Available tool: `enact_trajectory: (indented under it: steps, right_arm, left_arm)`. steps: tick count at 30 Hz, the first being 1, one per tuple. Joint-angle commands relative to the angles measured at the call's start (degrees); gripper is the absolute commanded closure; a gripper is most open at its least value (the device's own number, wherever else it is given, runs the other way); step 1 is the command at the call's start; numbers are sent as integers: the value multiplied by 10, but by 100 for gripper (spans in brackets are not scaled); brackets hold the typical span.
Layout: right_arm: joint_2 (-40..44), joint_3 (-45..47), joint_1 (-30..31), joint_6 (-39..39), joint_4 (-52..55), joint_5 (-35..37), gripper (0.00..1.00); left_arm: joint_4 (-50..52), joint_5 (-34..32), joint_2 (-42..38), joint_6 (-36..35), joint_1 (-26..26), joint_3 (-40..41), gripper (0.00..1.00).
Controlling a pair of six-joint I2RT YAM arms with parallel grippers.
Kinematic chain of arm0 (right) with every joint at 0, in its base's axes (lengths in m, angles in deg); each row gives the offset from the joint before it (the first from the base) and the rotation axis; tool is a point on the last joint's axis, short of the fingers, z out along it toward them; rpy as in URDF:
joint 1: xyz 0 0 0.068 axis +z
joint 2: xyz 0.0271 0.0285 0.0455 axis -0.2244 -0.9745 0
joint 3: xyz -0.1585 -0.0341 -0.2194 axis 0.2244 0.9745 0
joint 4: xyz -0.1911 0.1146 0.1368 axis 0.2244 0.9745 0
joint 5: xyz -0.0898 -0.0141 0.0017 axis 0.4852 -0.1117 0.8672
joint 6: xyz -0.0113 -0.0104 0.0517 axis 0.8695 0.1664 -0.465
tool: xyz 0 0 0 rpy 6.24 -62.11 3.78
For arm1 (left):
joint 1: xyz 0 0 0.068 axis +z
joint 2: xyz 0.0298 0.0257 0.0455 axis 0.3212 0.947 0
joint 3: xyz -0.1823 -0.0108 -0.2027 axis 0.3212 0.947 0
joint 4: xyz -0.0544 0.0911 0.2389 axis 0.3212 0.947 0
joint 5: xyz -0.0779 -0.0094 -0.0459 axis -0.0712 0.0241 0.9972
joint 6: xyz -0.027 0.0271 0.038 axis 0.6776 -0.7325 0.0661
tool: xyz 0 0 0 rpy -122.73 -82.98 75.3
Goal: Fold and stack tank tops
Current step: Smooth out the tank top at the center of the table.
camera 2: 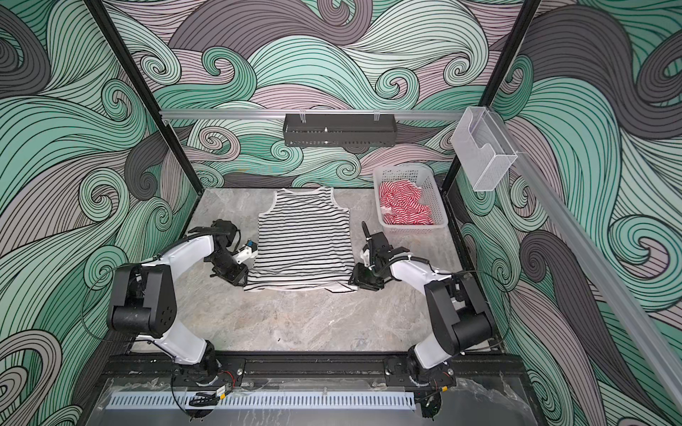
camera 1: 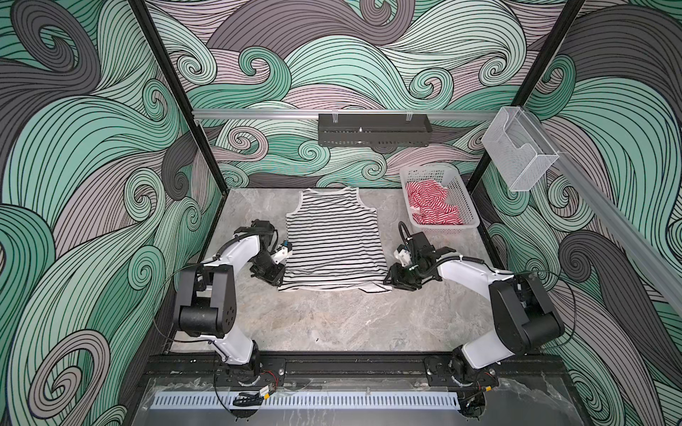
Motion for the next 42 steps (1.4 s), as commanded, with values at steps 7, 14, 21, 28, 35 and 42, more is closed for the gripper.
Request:
enact_trajectory:
  steps: [7,14,21,28,35,42]
  right_arm:
    - [-3,26,0,-17,-40,6,55]
    - [-11,38,1,-30,-63,-13,80]
    - [26,36,-10,-31,-50,-36,93]
    - [63,30,-29,-22,-2,-27,94]
    - [67,34,-35,-13,16,-31,93]
    - [100,41,-58,-24,20,-78,92]
  left_arm:
    - [-12,47,39,10,-4,2,55]
    - [19,90,69,-2,-4,-16,74]
    - [127,203,76,-72,24,-54,100]
    - [177,226,85,-110,58,-85,100]
    - [190,216,108,-123,76,-93,100]
    - [245,234,105,-165,95,-107,100]
